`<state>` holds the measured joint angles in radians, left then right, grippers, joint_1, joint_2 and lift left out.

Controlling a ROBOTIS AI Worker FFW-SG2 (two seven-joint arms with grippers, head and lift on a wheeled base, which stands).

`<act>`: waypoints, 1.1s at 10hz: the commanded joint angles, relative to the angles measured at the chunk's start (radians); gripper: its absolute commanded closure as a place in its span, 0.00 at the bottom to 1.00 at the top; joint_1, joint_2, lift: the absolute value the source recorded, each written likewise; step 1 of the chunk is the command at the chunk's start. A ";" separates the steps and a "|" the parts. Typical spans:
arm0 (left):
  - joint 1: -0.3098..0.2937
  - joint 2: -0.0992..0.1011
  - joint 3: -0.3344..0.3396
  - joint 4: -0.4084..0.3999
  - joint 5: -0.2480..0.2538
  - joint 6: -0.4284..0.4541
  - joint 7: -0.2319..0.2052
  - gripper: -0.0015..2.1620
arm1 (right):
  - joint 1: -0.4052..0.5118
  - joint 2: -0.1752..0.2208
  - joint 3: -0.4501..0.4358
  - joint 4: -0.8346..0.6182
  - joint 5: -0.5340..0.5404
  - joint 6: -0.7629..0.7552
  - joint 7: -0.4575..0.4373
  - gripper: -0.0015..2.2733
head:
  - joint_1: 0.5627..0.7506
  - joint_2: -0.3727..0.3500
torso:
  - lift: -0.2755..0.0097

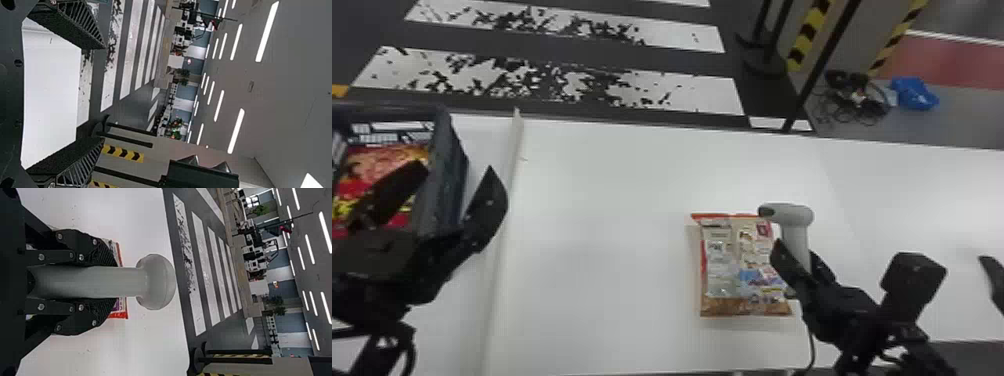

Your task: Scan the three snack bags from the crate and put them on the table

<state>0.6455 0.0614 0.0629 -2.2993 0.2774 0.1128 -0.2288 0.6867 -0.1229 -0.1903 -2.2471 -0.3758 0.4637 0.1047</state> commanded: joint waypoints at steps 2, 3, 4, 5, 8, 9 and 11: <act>0.009 0.002 0.002 0.001 0.000 -0.012 -0.007 0.02 | -0.035 0.016 0.089 0.004 0.046 0.014 -0.043 0.96 | 0.70 0.40 | 0.64; 0.009 0.002 0.002 0.006 0.000 -0.012 -0.007 0.02 | -0.038 0.020 0.104 0.007 0.048 0.039 -0.049 0.96 | 0.70 0.41 | 0.64; 0.009 0.002 0.002 0.008 0.000 -0.012 -0.007 0.02 | -0.036 0.026 0.123 0.014 0.058 0.054 -0.063 0.96 | 0.70 0.44 | 0.64; 0.009 0.003 0.002 0.008 0.000 -0.012 -0.007 0.02 | -0.036 0.026 0.137 0.029 0.066 0.069 -0.069 0.96 | 0.70 0.46 | 0.64; 0.009 0.012 0.000 -0.002 0.000 -0.009 -0.009 0.02 | -0.049 0.025 0.170 0.089 0.110 0.088 -0.082 0.96 | 0.70 0.49 | 0.64; 0.011 0.015 0.000 -0.008 0.002 -0.006 -0.012 0.02 | -0.059 0.025 0.178 0.107 0.121 0.088 -0.091 0.96 | 0.70 0.49 | 0.64; 0.017 0.018 0.000 -0.008 0.002 -0.009 -0.014 0.02 | -0.081 0.023 0.189 0.130 0.132 0.103 -0.097 0.96 | 0.70 0.49 | 0.64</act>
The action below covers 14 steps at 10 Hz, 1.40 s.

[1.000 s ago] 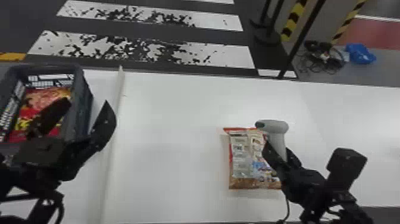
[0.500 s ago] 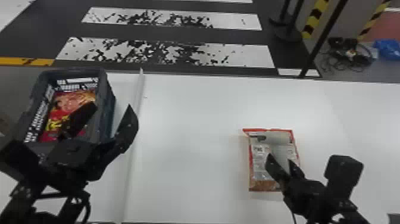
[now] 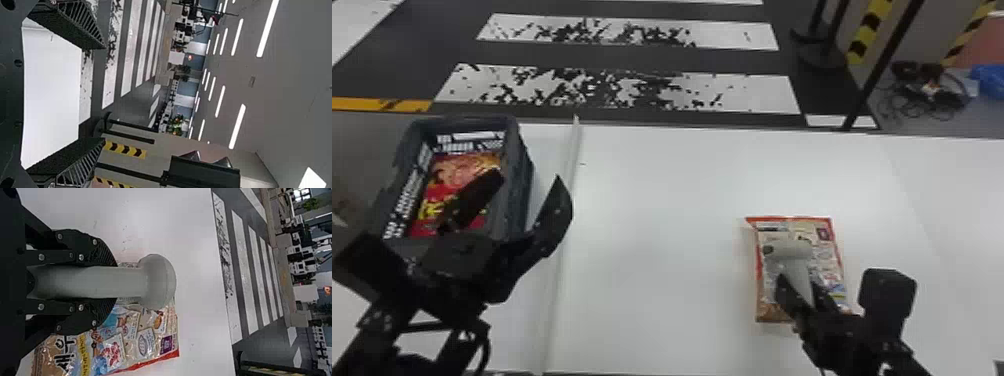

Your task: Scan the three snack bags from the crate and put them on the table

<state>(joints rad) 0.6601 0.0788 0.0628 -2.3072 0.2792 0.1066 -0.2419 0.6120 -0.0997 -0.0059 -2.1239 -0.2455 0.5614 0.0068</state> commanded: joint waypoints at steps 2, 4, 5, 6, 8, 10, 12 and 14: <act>0.004 0.006 0.002 -0.001 0.000 0.000 0.000 0.02 | -0.009 0.000 0.014 0.019 0.012 0.006 -0.004 0.96 | 0.70 0.49 | 0.64; 0.004 0.006 0.002 -0.003 0.000 0.000 0.000 0.02 | 0.009 -0.003 -0.006 -0.024 -0.008 0.002 -0.004 0.96 | 0.70 0.50 | 0.64; 0.007 0.006 0.000 -0.008 0.000 0.003 -0.002 0.02 | 0.028 -0.005 -0.031 -0.074 -0.031 0.006 -0.002 0.96 | 0.70 0.49 | 0.64; 0.009 0.004 -0.005 -0.018 0.002 0.009 -0.002 0.02 | 0.038 -0.005 -0.065 -0.120 -0.054 0.027 0.002 0.96 | 0.70 0.48 | 0.64; 0.021 0.004 -0.006 -0.037 0.002 0.012 -0.007 0.02 | -0.001 -0.008 -0.189 -0.139 -0.116 0.098 0.029 0.96 | 0.70 0.43 | 0.64; 0.022 0.012 -0.006 -0.041 0.002 0.012 -0.008 0.02 | -0.077 -0.017 -0.318 -0.053 -0.132 0.098 0.068 0.96 | 0.70 0.32 | 0.64; 0.021 0.024 -0.006 -0.041 0.002 0.022 -0.008 0.02 | -0.127 -0.049 -0.399 0.067 -0.132 0.064 0.110 0.96 | 0.70 0.21 | 0.64; 0.021 0.036 -0.015 -0.041 0.002 0.025 -0.008 0.02 | -0.146 -0.103 -0.414 0.217 -0.097 -0.053 0.159 0.96 | 0.70 0.09 | 0.64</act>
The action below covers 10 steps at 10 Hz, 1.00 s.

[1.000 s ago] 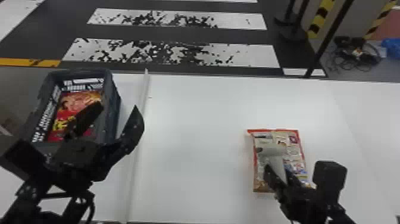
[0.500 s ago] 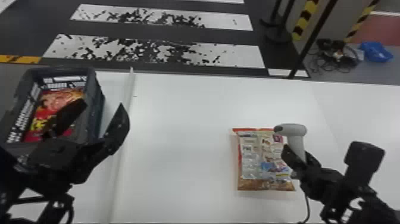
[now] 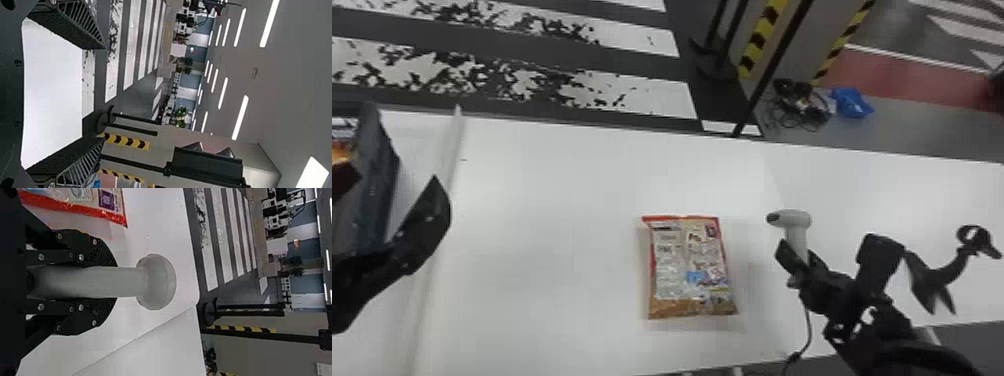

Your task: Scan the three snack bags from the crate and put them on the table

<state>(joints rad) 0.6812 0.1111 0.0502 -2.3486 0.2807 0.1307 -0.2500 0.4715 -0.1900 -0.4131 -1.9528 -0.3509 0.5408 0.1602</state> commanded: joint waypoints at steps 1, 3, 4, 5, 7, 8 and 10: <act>0.000 0.004 -0.004 0.000 0.000 0.004 0.000 0.02 | -0.022 -0.014 -0.013 0.101 0.010 -0.047 0.036 0.96 | 0.70 0.05 | 0.64; 0.001 0.007 -0.018 -0.001 0.000 0.004 -0.005 0.02 | -0.040 -0.029 -0.016 0.184 0.030 -0.087 0.078 0.96 | 0.70 0.03 | 0.64; 0.009 0.007 -0.020 -0.008 0.000 0.004 -0.006 0.02 | -0.051 -0.031 -0.016 0.212 0.041 -0.084 0.087 0.96 | 0.70 0.03 | 0.64; 0.014 0.007 -0.020 -0.009 0.000 0.001 -0.008 0.02 | -0.062 -0.043 -0.016 0.236 0.043 -0.081 0.093 0.96 | 0.70 0.03 | 0.64; 0.028 0.007 -0.020 -0.017 0.000 -0.003 -0.017 0.02 | -0.080 -0.054 -0.012 0.267 0.044 -0.075 0.116 0.89 | 0.70 0.03 | 0.64; 0.029 0.007 -0.020 -0.020 0.000 -0.003 -0.021 0.02 | -0.080 -0.055 -0.010 0.268 0.044 -0.069 0.121 0.61 | 0.70 0.03 | 0.64; 0.029 0.007 -0.020 -0.021 0.000 0.001 -0.021 0.02 | -0.087 -0.060 -0.010 0.273 0.043 -0.066 0.121 0.06 | 0.70 0.03 | 0.64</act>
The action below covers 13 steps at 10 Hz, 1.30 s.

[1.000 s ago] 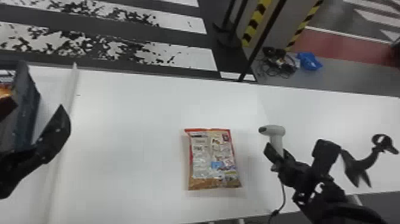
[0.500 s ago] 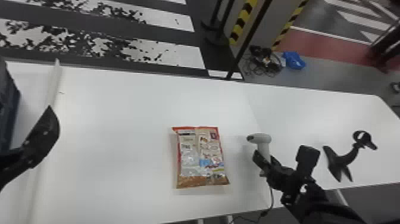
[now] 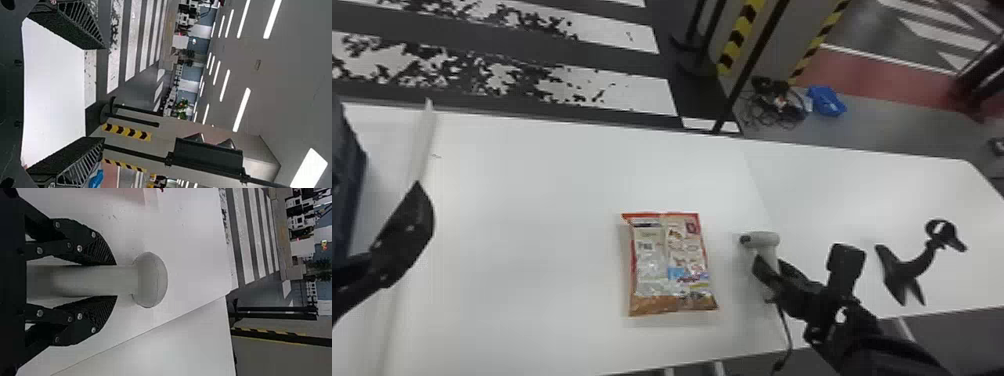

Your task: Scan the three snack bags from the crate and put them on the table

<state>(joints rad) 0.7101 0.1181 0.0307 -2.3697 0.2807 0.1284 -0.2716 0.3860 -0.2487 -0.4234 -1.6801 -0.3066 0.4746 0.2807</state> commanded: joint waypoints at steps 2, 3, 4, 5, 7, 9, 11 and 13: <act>0.000 -0.003 0.000 0.000 -0.005 0.003 0.002 0.02 | 0.020 -0.003 -0.009 -0.058 -0.023 0.009 -0.002 0.05 | 0.70 0.03 | 0.64; 0.005 -0.001 0.002 -0.005 -0.006 0.003 0.005 0.02 | 0.070 -0.001 -0.029 -0.174 -0.071 0.080 0.002 0.05 | 0.70 0.03 | 0.64; 0.005 -0.005 0.002 -0.006 -0.012 0.003 0.009 0.02 | 0.100 0.003 -0.061 -0.296 -0.112 0.212 0.052 0.05 | 0.70 0.03 | 0.64; 0.006 -0.005 0.002 -0.008 -0.014 0.003 0.012 0.02 | 0.096 0.006 -0.120 -0.386 -0.170 0.436 0.184 0.05 | 0.70 0.03 | 0.64; 0.011 -0.005 -0.003 -0.014 -0.026 0.003 0.012 0.02 | 0.024 -0.001 -0.163 -0.409 -0.186 0.678 0.440 0.05 | 0.70 0.07 | 0.64; 0.028 0.000 0.002 -0.028 -0.032 0.003 0.012 0.02 | -0.033 -0.080 -0.083 -0.340 -0.151 0.780 0.569 0.06 | 0.70 0.17 | 0.64; 0.048 0.003 0.003 -0.036 -0.034 -0.003 0.003 0.02 | -0.108 -0.084 0.005 -0.193 -0.066 0.703 0.646 0.06 | 0.70 0.21 | 0.64; 0.060 0.005 0.011 -0.037 -0.037 -0.012 0.003 0.02 | -0.127 -0.083 0.066 -0.089 -0.002 0.506 0.669 0.06 | 0.70 0.24 | 0.64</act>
<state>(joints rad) 0.7671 0.1224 0.0392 -2.4064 0.2453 0.1189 -0.2685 0.2639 -0.3329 -0.3753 -1.7963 -0.3255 1.0393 0.9503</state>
